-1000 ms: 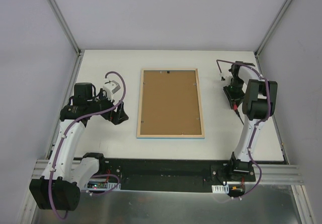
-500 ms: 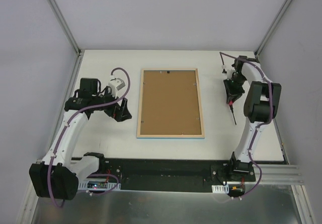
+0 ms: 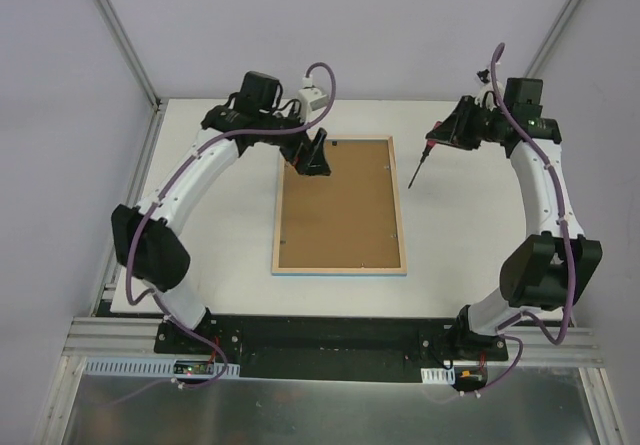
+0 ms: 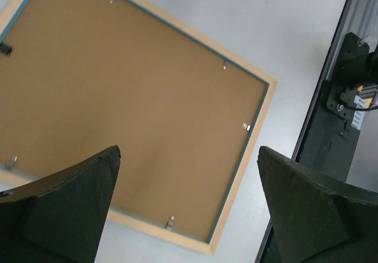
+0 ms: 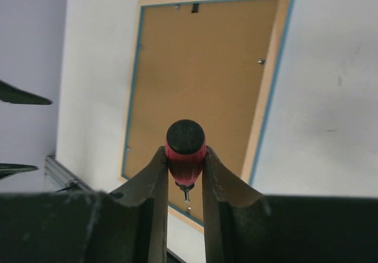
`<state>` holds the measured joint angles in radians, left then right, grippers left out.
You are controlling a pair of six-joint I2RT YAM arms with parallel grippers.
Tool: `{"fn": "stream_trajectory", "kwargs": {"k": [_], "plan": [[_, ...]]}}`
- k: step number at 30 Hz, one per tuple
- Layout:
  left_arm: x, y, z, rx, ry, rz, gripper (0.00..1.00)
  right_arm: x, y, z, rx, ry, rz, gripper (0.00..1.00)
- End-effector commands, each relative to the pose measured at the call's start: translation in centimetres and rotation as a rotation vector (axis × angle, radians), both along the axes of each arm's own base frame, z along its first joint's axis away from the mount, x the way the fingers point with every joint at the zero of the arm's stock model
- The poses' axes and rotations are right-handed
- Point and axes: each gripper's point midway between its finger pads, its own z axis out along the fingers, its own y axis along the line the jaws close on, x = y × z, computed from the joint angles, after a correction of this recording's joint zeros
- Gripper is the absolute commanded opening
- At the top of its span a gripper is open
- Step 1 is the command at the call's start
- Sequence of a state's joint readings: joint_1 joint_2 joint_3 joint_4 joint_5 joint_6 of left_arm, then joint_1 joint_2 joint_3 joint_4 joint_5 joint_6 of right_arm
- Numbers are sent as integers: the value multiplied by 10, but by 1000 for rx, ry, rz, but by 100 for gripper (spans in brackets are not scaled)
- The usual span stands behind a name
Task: Take the photo out of the frame
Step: Pick up the screwdriver from the center of the board.
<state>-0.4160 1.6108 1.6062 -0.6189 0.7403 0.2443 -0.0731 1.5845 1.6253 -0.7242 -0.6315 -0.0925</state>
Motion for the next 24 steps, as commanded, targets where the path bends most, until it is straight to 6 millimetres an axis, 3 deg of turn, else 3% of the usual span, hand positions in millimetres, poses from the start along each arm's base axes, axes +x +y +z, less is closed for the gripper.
{"fn": "stream_trajectory", "kwargs": {"k": [1, 4, 8, 13, 18, 21, 24], "plan": [[8, -55, 20, -84, 54, -93, 99, 15, 34, 41, 312, -102, 2, 0], [16, -83, 21, -109, 83, -129, 99, 18, 40, 50, 419, -106, -25, 1], [21, -109, 22, -132, 109, -161, 99, 18, 48, 43, 551, -59, -37, 0], [12, -132, 5, -124, 164, -198, 99, 16, 52, 23, 630, -11, -74, 0], [1, -148, -9, -110, 208, -229, 95, 10, 55, 20, 677, 3, -78, 0], [-4, -153, -16, -103, 230, -238, 90, 5, 58, 22, 695, 9, -69, 0], [-11, -159, -16, -108, 248, -258, 77, 2, 58, 24, 687, -8, -73, 0]]}}
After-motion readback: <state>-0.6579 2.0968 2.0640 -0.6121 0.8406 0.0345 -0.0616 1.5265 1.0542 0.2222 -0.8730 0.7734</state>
